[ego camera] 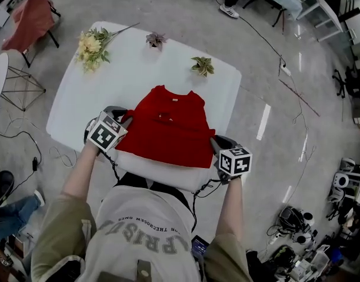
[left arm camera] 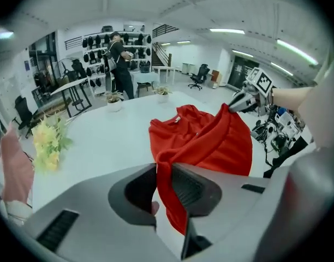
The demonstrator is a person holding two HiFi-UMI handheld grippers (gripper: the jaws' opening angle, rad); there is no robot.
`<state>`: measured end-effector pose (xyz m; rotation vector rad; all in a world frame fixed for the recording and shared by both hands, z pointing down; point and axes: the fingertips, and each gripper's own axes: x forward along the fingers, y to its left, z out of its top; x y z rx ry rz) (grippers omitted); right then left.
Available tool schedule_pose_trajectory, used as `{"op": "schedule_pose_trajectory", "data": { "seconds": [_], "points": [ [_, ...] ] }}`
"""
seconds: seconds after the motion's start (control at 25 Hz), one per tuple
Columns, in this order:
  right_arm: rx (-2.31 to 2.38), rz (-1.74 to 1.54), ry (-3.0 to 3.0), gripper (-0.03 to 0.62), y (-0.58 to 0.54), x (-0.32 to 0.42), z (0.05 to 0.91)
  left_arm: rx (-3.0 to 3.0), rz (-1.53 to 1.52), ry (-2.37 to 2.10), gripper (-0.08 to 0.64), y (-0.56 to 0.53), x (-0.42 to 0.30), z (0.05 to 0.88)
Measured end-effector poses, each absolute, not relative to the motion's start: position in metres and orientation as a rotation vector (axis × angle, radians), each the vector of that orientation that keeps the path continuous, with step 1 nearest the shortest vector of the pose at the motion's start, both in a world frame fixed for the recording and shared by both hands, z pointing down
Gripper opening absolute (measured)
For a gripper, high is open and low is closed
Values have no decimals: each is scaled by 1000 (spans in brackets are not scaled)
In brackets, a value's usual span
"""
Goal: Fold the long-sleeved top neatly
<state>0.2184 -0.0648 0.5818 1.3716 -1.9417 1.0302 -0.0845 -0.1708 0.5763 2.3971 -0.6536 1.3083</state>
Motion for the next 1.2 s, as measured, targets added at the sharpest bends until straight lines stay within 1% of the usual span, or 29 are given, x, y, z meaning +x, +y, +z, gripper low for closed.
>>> {"op": "schedule_pose_trajectory", "data": {
  "seconds": [0.16, 0.28, 0.32, 0.36, 0.4, 0.44, 0.48, 0.52, 0.64, 0.72, 0.76, 0.8, 0.84, 0.96, 1.12, 1.2],
  "points": [
    [1403, 1054, -1762, 66, -75, 225, 614, 2265, 1371, -722, 89, -186, -84, 614],
    [1396, 1038, -1639, 66, -76, 225, 627, 2228, 1389, -781, 101, -186, -85, 626],
    [1393, 1022, -1637, 67, -77, 225, 626, 2245, 1385, -790, 113, -185, -84, 625],
    [1395, 1003, -1652, 71, -77, 225, 623, 2276, 1376, -801, 153, -185, -85, 622],
    [1408, 979, -1677, 91, -78, 227, 618, 2317, 1357, -815, 196, -188, -87, 618],
    [1436, 952, -1704, 129, -79, 230, 611, 2355, 1327, -832, 238, -190, -91, 612],
    [1472, 922, -1731, 187, -79, 235, 601, 2381, 1295, -848, 267, -193, -97, 605],
    [1503, 889, -1758, 210, -77, 240, 589, 2393, 1270, -866, 279, -194, -105, 598],
    [1501, 795, -1854, 210, -58, 245, 557, 2420, 1249, -904, 279, -187, -134, 574],
    [1420, 762, -1924, 212, -35, 236, 544, 2463, 1267, -845, 279, -166, -147, 563],
    [1355, 760, -1958, 243, -22, 227, 542, 2488, 1294, -780, 279, -150, -149, 562],
    [1276, 759, -1985, 347, -7, 215, 543, 2514, 1333, -694, 279, -130, -149, 564],
    [1189, 751, -1997, 357, 6, 202, 548, 2537, 1381, -593, 281, -109, -146, 570],
    [967, 659, -1937, 357, 38, 173, 579, 2531, 1501, -381, 287, -59, -135, 596],
    [856, 518, -1763, 354, 50, 179, 623, 2531, 1630, -406, 287, -50, -125, 623],
    [847, 462, -1704, 338, 49, 187, 630, 2550, 1704, -415, 282, -53, -123, 628]
  ]
}}
